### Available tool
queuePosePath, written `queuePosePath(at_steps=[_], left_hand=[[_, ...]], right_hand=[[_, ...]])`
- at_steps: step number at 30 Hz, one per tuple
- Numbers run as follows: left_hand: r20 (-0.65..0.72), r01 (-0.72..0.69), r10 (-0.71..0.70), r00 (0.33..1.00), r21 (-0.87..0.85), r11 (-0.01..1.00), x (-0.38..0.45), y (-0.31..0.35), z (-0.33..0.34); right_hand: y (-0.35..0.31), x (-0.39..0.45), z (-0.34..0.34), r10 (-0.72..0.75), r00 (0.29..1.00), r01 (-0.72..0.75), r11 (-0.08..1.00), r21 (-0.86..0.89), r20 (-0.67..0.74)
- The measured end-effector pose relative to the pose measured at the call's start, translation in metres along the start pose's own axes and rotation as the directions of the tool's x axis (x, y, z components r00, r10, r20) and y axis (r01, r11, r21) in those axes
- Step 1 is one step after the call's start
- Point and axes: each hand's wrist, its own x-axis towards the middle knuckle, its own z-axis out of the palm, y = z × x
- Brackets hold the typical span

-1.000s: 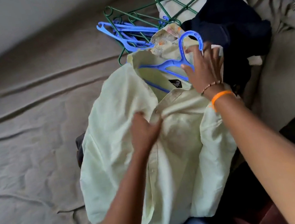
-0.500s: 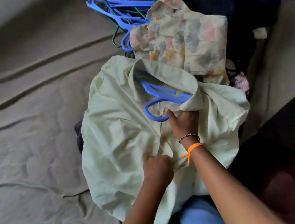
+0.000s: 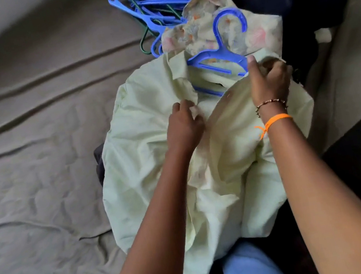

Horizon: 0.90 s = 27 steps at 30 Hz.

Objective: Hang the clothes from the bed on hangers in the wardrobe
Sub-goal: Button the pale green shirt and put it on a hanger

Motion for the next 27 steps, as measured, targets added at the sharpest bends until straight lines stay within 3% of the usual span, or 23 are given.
queuePosePath(at_steps=[2,4,5,7,10,14,16,18,21,23,25,27], left_hand=[[-0.036,0.009,-0.008,0.999,0.02,1.0,0.009,0.006,0.009],[-0.098,0.026,-0.018,0.995,0.081,0.996,0.017,0.012,0.014],[-0.122,0.027,-0.012,0.992,0.121,0.992,0.022,0.015,0.016],[-0.108,0.032,-0.013,0.994,0.172,0.985,0.034,0.02,0.018],[0.019,0.11,-0.118,0.993,0.245,0.963,0.047,0.023,0.024],[0.006,0.16,-0.17,0.985,0.303,0.94,0.042,0.014,0.032],[-0.017,0.095,-0.093,0.995,0.234,0.968,0.034,0.003,0.036],[-0.07,-0.005,0.017,0.997,0.163,0.987,0.022,-0.01,0.039],[-0.149,-0.055,0.069,0.986,0.099,0.994,-0.006,-0.027,0.039],[-0.14,-0.058,0.071,0.988,0.093,0.994,-0.018,-0.035,0.036],[-0.179,-0.083,0.077,0.981,-0.028,0.996,-0.017,-0.029,0.027],[-0.223,-0.108,0.053,0.973,-0.242,0.964,-0.008,-0.008,0.015]], right_hand=[[-0.004,0.012,-0.011,-0.19,0.978,0.173,0.971,-0.163,-0.091],[-0.016,0.012,-0.02,-0.405,0.902,0.333,0.873,-0.357,-0.151],[-0.024,0.013,-0.021,-0.483,0.866,0.406,0.83,-0.383,-0.128],[-0.037,0.021,-0.01,-0.556,0.83,0.545,0.788,-0.286,0.046],[-0.054,0.036,0.013,-0.477,0.787,0.559,0.82,-0.125,0.391],[-0.059,0.055,0.028,-0.331,0.826,0.384,0.923,-0.025,0.456],[-0.059,0.062,0.031,-0.226,0.807,0.237,0.97,0.051,0.546],[-0.063,0.067,0.028,-0.205,0.819,0.188,0.978,0.086,0.537],[-0.073,0.071,0.013,-0.319,0.78,0.303,0.945,0.121,0.538],[-0.068,0.07,-0.005,-0.366,0.702,0.434,0.9,0.04,0.61],[-0.049,0.065,-0.019,-0.324,0.634,0.539,0.836,-0.101,0.702],[-0.024,0.055,-0.027,-0.279,0.693,0.538,0.814,-0.22,0.665]])
